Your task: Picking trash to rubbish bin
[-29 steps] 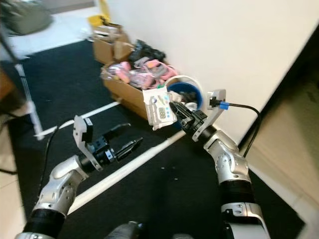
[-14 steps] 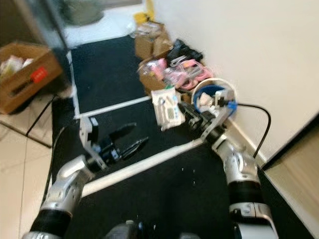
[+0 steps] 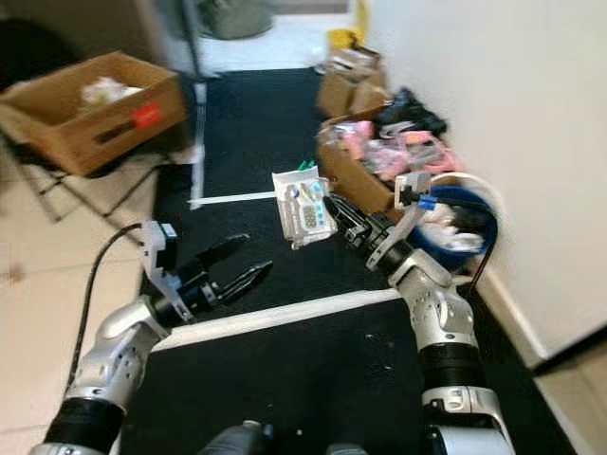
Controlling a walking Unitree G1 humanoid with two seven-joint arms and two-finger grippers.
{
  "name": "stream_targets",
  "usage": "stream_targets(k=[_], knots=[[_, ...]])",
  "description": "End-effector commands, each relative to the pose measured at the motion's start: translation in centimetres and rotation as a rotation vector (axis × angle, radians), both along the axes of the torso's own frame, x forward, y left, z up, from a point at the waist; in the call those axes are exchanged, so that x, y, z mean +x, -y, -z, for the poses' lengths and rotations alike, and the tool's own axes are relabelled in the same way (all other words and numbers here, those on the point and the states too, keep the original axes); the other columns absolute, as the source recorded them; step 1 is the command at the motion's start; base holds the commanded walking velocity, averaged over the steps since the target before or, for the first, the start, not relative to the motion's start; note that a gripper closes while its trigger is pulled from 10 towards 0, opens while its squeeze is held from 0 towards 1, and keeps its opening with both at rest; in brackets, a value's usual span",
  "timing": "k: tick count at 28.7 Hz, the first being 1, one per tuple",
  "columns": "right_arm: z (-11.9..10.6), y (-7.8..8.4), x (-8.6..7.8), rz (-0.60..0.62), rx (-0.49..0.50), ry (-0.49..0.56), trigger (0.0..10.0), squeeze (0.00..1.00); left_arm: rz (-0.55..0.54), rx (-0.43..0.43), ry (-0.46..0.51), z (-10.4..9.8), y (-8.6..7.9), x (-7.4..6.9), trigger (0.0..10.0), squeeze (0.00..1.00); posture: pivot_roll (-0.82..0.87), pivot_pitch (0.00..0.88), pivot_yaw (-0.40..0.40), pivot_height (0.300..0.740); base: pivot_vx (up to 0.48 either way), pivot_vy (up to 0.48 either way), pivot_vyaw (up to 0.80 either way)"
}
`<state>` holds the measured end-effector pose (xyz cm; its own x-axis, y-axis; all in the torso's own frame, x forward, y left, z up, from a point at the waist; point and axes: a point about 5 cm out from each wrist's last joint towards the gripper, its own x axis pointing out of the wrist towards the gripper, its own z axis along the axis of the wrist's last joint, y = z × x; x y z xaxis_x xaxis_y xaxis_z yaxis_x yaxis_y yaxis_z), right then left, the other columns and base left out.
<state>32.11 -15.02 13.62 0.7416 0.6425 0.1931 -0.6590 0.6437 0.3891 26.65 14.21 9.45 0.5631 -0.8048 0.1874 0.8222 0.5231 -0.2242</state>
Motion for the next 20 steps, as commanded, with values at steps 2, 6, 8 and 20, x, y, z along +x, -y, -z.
stream_targets(k=[2, 6, 8, 20], knots=[[-0.02, 0.23, 0.00, 0.007, -0.007, 0.003, 10.0, 0.00, 0.001, 0.004, -0.008, 0.20, 0.04, -0.02, 10.0, 0.00, 0.01, 0.000, -0.026, 0.740, 0.000, 0.000, 0.71], [-0.01, 0.25, 0.00, 0.010, -0.003, 0.002, 10.0, 0.00, 0.006, 0.003, -0.007, 0.24, 0.06, -0.04, 10.0, 0.00, 0.01, 0.000, -0.026, 0.740, 0.000, 0.000, 0.70], [-0.02, 0.27, 0.01, 0.014, 0.006, 0.002, 10.0, 0.00, 0.014, -0.001, -0.006, 0.24, 0.07, -0.09, 10.0, 0.00, 0.01, 0.000, -0.026, 0.740, 0.000, 0.000, 0.00], [-0.10, 0.35, 0.07, 0.023, 0.011, -0.003, 10.0, 0.00, 0.019, -0.013, -0.009, 0.23, 0.08, -0.21, 10.0, 0.00, 0.01, 0.000, -0.025, 0.740, 0.122, 0.000, 0.00]])
